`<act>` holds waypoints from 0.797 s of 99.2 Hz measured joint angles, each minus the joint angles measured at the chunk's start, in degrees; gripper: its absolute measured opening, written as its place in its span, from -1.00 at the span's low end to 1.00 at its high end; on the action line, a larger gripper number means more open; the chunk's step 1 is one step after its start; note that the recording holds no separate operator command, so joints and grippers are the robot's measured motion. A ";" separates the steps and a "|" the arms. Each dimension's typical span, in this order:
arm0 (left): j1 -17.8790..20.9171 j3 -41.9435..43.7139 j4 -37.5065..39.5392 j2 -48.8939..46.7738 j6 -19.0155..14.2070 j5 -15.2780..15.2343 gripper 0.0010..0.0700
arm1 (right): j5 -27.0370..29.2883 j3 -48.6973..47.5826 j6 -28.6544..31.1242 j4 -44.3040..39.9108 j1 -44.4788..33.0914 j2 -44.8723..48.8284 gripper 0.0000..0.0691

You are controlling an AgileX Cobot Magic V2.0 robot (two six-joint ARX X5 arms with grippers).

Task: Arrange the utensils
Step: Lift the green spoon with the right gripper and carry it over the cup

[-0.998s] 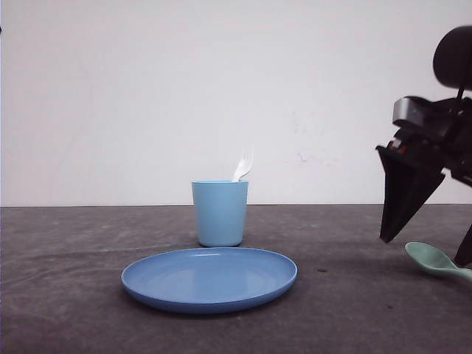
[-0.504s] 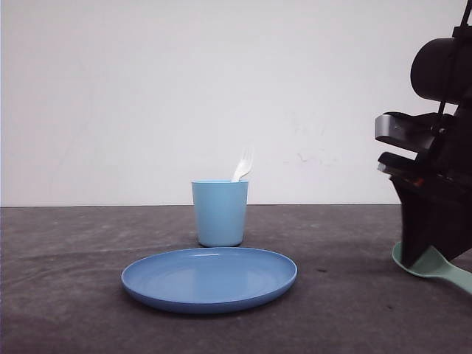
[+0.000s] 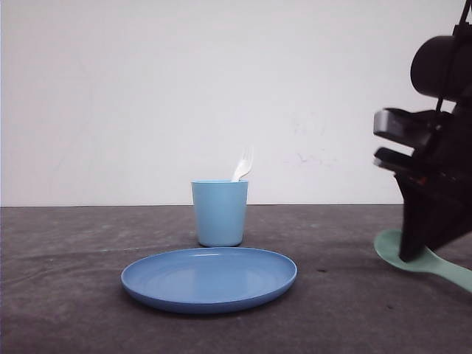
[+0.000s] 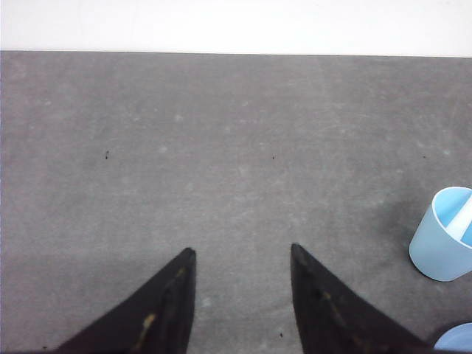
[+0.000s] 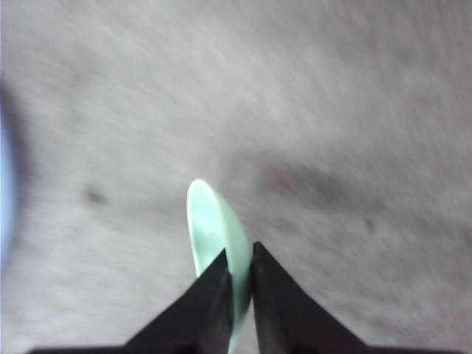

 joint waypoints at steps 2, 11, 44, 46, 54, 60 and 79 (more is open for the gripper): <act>0.00 0.00 0.00 0.00 0.00 0.00 -0.35 | 0.00 0.37 0.13 0.00 0.24 -0.42 -0.92; 0.02 0.00 0.00 0.00 0.00 0.00 -0.35 | -0.83 3.28 0.48 0.57 1.40 -2.12 -0.92; 0.00 0.00 0.00 -0.02 0.00 0.00 -0.35 | -5.99 10.19 2.71 20.02 7.04 -2.64 -0.92; 0.00 0.00 0.00 -0.02 0.00 0.00 -0.35 | -5.99 10.19 2.71 22.14 7.54 -2.64 -0.92; 0.02 0.00 0.00 -0.02 0.00 0.00 -0.35 | -5.46 10.19 2.69 30.12 9.62 -2.64 -0.92; 0.00 0.00 0.00 -0.02 0.00 0.00 -0.35 | -4.11 10.19 2.67 35.04 11.32 -2.64 -0.92; 0.00 0.00 0.00 -0.02 0.00 0.00 -0.35 | 0.37 10.21 0.57 48.26 16.04 -0.13 -0.92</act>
